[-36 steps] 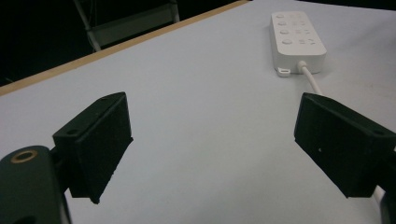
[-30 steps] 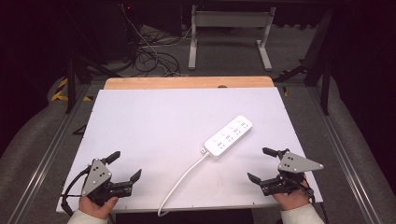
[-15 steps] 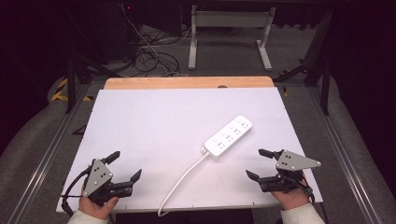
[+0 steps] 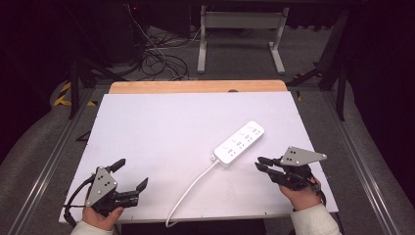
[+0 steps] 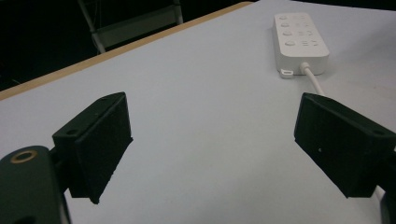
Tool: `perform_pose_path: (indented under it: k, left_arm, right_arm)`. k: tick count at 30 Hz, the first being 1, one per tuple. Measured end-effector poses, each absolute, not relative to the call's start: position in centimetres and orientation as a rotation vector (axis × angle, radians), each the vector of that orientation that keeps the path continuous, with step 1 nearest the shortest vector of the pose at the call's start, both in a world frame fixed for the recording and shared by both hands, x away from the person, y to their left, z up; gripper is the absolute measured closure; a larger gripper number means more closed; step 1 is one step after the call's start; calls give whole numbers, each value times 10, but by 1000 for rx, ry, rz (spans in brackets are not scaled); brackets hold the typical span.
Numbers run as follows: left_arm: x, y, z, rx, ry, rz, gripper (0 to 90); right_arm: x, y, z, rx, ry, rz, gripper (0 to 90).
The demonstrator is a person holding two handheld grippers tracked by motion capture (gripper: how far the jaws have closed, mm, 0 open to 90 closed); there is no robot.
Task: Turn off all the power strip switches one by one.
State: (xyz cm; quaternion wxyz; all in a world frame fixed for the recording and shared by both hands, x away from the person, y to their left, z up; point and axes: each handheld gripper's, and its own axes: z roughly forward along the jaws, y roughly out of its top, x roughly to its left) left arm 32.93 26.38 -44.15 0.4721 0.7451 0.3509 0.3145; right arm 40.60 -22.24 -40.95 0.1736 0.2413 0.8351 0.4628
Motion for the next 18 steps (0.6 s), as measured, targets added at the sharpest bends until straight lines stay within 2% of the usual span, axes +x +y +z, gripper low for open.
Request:
perform_pose_path:
  k: [3,18]
  left_arm:
    - [329,265,-441,1827,854,775,116]
    - [330,264,-442,1830,858,770,116]
  right_arm:
    - [411,-218,-407,690,2388,1315,900]
    - [432,-194,-391,641,2436,1301,900]
